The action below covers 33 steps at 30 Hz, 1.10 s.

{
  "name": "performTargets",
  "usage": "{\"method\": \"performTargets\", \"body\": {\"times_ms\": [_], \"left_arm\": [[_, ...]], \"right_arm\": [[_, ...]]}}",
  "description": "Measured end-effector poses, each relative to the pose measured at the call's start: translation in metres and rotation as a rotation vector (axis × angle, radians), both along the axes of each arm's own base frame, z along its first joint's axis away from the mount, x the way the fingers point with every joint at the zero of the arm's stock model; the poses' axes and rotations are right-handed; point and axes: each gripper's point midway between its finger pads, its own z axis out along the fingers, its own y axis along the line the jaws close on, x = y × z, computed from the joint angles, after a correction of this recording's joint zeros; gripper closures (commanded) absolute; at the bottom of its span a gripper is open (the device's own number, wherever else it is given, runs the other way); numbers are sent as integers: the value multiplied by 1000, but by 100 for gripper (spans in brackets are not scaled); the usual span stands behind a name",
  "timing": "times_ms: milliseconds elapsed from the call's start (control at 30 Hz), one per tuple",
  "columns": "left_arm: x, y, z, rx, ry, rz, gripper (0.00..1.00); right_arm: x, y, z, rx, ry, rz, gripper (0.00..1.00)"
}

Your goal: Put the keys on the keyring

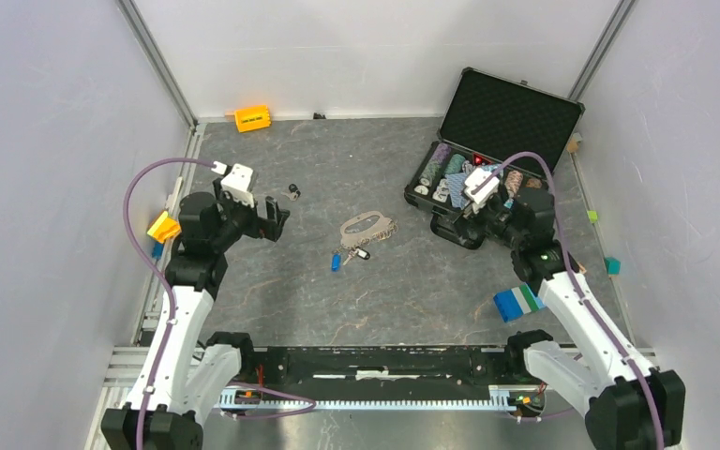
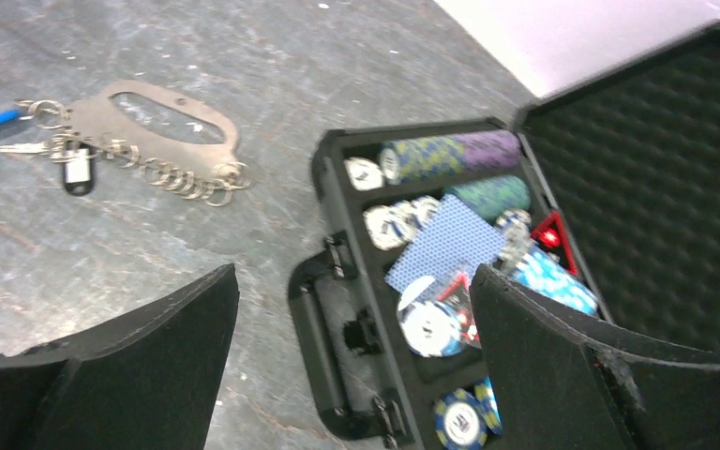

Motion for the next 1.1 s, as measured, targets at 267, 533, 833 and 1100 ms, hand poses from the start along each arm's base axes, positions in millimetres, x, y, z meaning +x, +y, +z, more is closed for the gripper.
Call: {"method": "performTargets", "body": {"times_ms": [267, 533, 833, 1100], "left_arm": [[-5, -9, -11, 7, 73, -70, 0], [-10, -14, -7, -1, 61, -109, 0], [-11, -14, -5, -9, 56, -118, 0], [-11, -14, -5, -10, 56, -117, 0]], "right_arm": [[0, 71, -40, -65, 163, 176, 7], [13, 158, -88, -157, 333, 348, 30], [6, 212, -131, -258, 423, 463, 42], [11, 226, -152, -308, 477, 496, 51]]}}
